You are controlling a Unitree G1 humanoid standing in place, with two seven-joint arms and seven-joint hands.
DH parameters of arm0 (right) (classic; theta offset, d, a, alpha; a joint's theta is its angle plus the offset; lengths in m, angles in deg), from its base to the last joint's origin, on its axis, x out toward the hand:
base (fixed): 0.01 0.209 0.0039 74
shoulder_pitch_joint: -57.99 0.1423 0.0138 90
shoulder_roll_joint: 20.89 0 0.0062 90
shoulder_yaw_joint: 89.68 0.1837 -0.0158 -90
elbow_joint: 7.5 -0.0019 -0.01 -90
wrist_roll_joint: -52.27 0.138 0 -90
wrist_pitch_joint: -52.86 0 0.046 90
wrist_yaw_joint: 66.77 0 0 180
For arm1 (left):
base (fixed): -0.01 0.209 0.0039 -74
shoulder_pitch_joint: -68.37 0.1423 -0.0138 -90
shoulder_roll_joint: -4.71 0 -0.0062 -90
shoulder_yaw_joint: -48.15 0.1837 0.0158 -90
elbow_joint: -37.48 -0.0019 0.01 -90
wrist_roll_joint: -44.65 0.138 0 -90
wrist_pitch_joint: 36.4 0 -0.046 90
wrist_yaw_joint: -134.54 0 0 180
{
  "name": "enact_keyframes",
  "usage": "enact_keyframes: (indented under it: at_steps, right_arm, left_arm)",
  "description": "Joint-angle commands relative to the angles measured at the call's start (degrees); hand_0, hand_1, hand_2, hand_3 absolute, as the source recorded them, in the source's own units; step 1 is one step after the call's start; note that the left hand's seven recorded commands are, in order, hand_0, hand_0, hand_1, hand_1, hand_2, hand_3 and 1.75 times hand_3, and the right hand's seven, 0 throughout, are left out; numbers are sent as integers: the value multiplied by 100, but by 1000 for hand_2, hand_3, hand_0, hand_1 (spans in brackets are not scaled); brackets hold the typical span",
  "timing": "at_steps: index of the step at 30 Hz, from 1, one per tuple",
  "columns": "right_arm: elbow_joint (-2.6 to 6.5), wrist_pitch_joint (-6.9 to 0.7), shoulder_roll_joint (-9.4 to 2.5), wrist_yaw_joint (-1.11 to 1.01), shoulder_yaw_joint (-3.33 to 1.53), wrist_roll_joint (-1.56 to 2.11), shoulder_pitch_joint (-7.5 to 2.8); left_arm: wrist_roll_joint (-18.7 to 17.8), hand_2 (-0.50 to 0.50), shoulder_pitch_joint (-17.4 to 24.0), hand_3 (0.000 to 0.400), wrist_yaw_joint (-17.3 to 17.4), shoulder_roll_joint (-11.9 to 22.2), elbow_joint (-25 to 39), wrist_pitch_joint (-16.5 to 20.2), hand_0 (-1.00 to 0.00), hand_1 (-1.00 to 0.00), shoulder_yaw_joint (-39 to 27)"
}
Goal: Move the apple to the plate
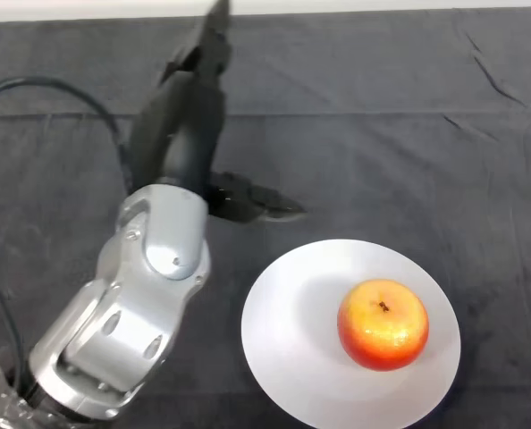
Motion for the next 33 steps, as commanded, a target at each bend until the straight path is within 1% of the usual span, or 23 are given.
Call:
enact_keyframes:
  at_steps: [1, 7, 17, 27, 33]
  right_arm:
    - [-102, -3, 54, 3, 66, 158, -138]
    - [-112, -3, 49, 6, 64, 158, -142]
    - [-126, -4, 43, 12, 62, 159, -147]
    - [-136, -5, 40, 16, 61, 160, -150]
    - [-138, -6, 39, 18, 61, 160, -151]
  left_arm:
    - [192, 0, 261, 0, -173, 187, 290, -184, 0, 0, -264]
    - [210, 0, 612, 0, -368, 267, 438, -359, 0, 0, -758]
    - [90, 0, 1255, 0, -504, 451, 677, -712, 0, 0, -1790]
    - [14, 0, 1728, 0, -721, 391, 971, -862, 0, 0, -2632]
    - [-83, 0, 1994, 0, -771, 366, 1243, -916, 0, 0, -3121]
